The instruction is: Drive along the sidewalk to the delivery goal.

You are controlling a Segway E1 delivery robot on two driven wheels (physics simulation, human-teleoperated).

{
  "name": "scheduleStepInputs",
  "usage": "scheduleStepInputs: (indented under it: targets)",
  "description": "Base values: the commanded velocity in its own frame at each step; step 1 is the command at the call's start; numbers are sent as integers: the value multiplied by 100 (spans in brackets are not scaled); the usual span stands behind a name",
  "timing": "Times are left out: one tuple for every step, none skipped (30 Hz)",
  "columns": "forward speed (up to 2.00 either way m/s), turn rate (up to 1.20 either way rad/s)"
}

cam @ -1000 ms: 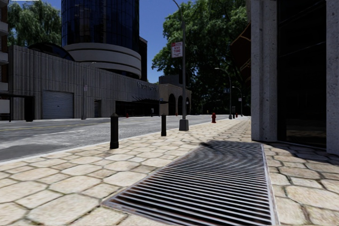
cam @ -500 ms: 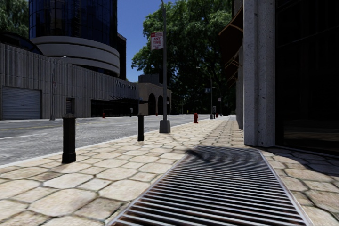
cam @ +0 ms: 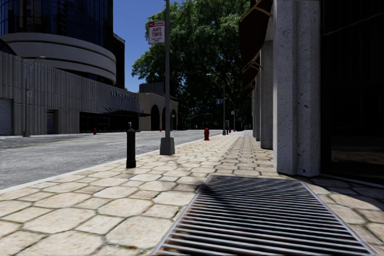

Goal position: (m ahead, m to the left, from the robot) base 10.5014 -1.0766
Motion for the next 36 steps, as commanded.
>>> scheduleStepInputs:
  targets:
    - [200,0]
    - [200,0]
    - [200,0]
    - [200,0]
    - [200,0]
    - [200,0]
    - [200,0]
    - [200,0]
    - [200,0]
    - [200,0]
    - [200,0]
    - [200,0]
    - [200,0]
    - [200,0]
    - [200,0]
    - [200,0]
    - [200,0]
    - [200,0]
    - [200,0]
    - [200,0]
    - [200,0]
    - [200,0]
    - [200,0]
    - [200,0]
    - [200,0]
    - [200,0]
    - [200,0]
    - [200,0]
    - [200,0]
    - [200,0]
    - [200,0]
    - [200,0]
    - [200,0]
    - [200,0]
    - [200,0]
    - [200,0]
